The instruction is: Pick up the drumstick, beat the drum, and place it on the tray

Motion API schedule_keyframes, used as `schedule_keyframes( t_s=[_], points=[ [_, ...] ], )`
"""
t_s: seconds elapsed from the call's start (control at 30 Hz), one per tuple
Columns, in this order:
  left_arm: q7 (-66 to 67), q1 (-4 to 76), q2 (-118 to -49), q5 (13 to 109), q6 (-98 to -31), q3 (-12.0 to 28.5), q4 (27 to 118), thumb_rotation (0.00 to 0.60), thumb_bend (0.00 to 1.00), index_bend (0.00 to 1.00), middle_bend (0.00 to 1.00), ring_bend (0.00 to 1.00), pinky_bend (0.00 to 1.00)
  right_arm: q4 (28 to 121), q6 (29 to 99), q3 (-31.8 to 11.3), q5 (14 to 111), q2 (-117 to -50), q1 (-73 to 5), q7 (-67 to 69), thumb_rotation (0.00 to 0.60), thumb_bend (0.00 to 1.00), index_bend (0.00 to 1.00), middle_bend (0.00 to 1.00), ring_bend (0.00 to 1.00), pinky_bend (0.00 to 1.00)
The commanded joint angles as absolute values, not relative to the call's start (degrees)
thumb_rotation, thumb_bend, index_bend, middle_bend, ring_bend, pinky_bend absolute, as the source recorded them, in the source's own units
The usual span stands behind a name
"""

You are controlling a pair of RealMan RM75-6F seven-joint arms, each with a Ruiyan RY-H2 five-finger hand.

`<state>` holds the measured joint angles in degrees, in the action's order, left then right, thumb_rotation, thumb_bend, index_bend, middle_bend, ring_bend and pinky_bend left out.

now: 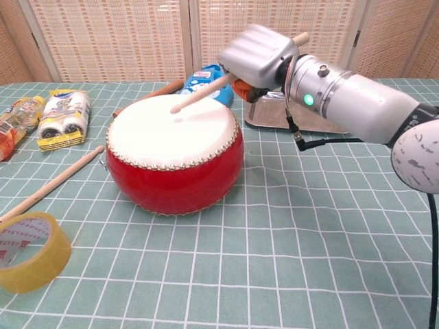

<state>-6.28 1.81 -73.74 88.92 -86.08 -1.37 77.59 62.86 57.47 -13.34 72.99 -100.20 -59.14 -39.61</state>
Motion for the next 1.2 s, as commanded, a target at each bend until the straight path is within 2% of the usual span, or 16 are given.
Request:
schedule_keyframes(
  t_s=[0.03,0.33,0.47,0.6,0.8,1.03,1.2],
  points=[
    [-6.28,1.83,-73.77,88.92,-86.01,-1.39,77.56,0.6,0.25,0.03,0.0,0.0,0.01,64.69,60.47,-15.39,74.85,-99.48,-58.78,-31.98,0.6,0.71,1.0,1.0,1.0,1.0],
    [-6.08,2.07,-73.92,89.08,-85.72,-1.43,77.63,0.6,0.25,0.03,0.0,0.0,0.01,61.62,52.55,-10.65,71.18,-99.16,-58.45,-43.13,0.6,0.73,1.0,1.0,1.0,1.0],
    [-6.0,2.12,-73.85,89.05,-85.64,-1.44,77.63,0.6,0.25,0.03,0.0,0.0,0.01,62.54,53.83,-11.79,70.73,-99.44,-58.49,-43.35,0.6,0.73,1.0,1.0,1.0,1.0],
    [-6.04,2.06,-73.81,88.86,-85.73,-1.31,77.64,0.6,0.25,0.03,0.0,0.0,0.01,63.9,59.9,-14.25,75.11,-99.66,-58.45,-34.4,0.6,0.73,1.0,1.0,1.0,1.0],
    [-5.98,2.1,-73.81,88.92,-85.73,-1.33,77.68,0.6,0.25,0.03,0.0,0.0,0.01,63.46,62.42,-15.85,76.14,-100.3,-58.12,-28.3,0.6,0.73,1.0,1.0,1.0,1.0],
    [-5.84,2.18,-73.9,88.96,-85.46,-1.48,77.75,0.6,0.25,0.03,0.0,0.0,0.01,60.11,52.9,-11.71,70.78,-100.09,-57.76,-39.77,0.6,0.73,1.0,1.0,1.0,1.0],
    [-5.8,2.21,-73.9,88.88,-85.48,-1.39,77.7,0.6,0.25,0.03,0.0,0.0,0.01,62.2,54.67,-13.2,70.01,-99.78,-57.68,-40.48,0.6,0.73,1.0,1.0,1.0,1.0]
  ],
)
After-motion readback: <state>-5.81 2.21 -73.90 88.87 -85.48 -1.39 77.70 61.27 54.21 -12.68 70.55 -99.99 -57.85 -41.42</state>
